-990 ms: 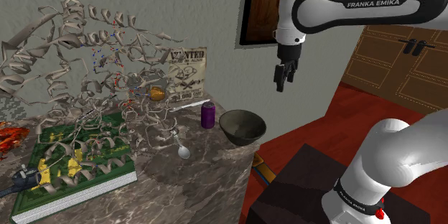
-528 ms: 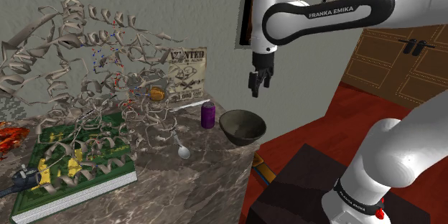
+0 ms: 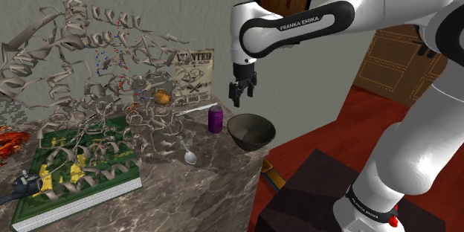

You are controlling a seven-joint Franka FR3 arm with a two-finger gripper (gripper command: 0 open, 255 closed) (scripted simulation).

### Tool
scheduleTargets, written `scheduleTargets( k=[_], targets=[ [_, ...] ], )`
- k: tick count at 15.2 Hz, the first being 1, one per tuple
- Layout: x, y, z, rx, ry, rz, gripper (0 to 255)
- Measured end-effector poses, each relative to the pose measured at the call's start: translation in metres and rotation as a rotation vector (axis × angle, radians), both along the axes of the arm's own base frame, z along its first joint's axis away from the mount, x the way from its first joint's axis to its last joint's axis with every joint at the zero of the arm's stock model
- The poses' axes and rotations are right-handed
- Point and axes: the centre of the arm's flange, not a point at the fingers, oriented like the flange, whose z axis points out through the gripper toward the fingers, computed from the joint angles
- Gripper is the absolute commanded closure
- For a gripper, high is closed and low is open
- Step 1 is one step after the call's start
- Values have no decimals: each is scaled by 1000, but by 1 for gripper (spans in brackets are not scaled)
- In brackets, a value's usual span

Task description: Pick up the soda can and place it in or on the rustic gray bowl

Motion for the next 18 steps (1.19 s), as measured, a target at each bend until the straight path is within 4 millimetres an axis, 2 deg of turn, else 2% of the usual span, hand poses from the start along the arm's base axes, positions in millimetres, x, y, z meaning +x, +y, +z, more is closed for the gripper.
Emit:
scheduleTargets(
  k=[8,16,18],
  targets=[
    [68,55,-41,15,-16,21,0],
    [72,58,-80,17,-17,22,0],
    [72,58,-83,17,-17,22,0]
  ],
)
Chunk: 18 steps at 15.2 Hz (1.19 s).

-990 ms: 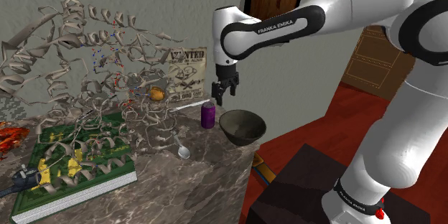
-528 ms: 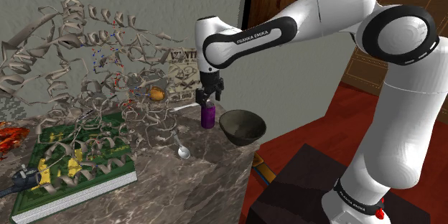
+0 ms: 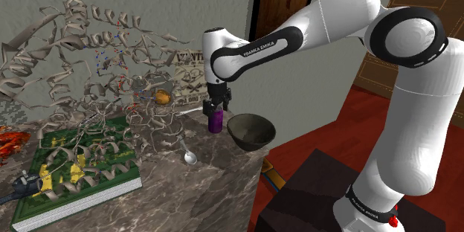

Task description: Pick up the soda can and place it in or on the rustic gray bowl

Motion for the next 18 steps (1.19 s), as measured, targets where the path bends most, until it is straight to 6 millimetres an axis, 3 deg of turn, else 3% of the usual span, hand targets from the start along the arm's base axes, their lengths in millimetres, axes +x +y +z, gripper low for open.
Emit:
scheduleTargets(
  k=[4,5,15,18],
  targets=[
    [0,0,-1,0,0,0,0],
    [0,0,-1,0,0,0,255],
    [0,1,0,1,-1,1,255],
    [0,0,11,0,0,0,255]
  ],
)
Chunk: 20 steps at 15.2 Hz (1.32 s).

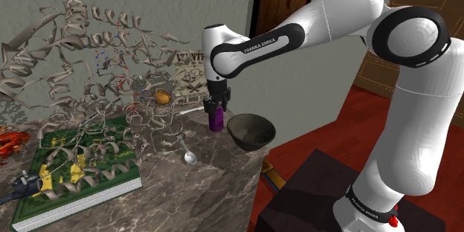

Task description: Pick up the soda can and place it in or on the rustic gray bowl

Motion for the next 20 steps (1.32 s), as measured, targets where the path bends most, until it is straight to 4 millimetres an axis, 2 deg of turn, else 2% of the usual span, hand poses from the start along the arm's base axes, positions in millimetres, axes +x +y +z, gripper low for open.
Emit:
scheduleTargets(
  k=[20],
  targets=[
    [0,-1,104,0,0,0,255]
  ],
)
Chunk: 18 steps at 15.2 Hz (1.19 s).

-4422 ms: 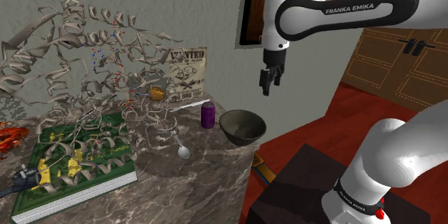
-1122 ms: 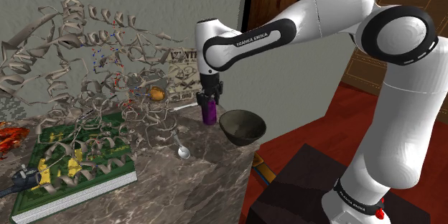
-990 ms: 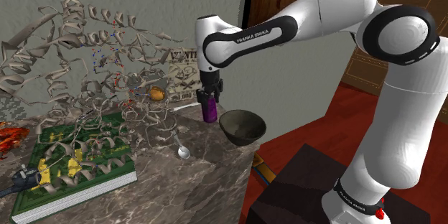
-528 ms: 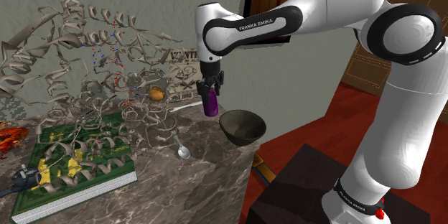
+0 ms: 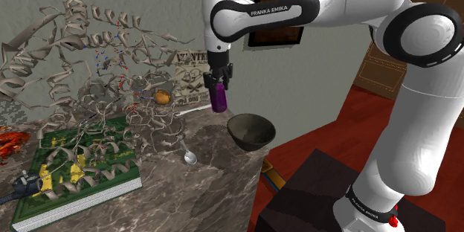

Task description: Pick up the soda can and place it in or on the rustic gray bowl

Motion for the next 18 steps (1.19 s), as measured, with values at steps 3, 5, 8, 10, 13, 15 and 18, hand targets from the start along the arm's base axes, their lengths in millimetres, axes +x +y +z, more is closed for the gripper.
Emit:
scheduleTargets(
  k=[3,5,8,10,13,15,18],
  targets=[
    [0,1,17,0,0,0,255],
    [0,1,27,0,0,0,255],
    [0,1,42,0,0,0,255],
    [0,1,51,0,0,0,255],
    [-25,-5,60,0,0,0,255],
    [-52,-13,64,0,0,0,255],
    [-87,-24,71,0,-1,0,255]
  ],
)
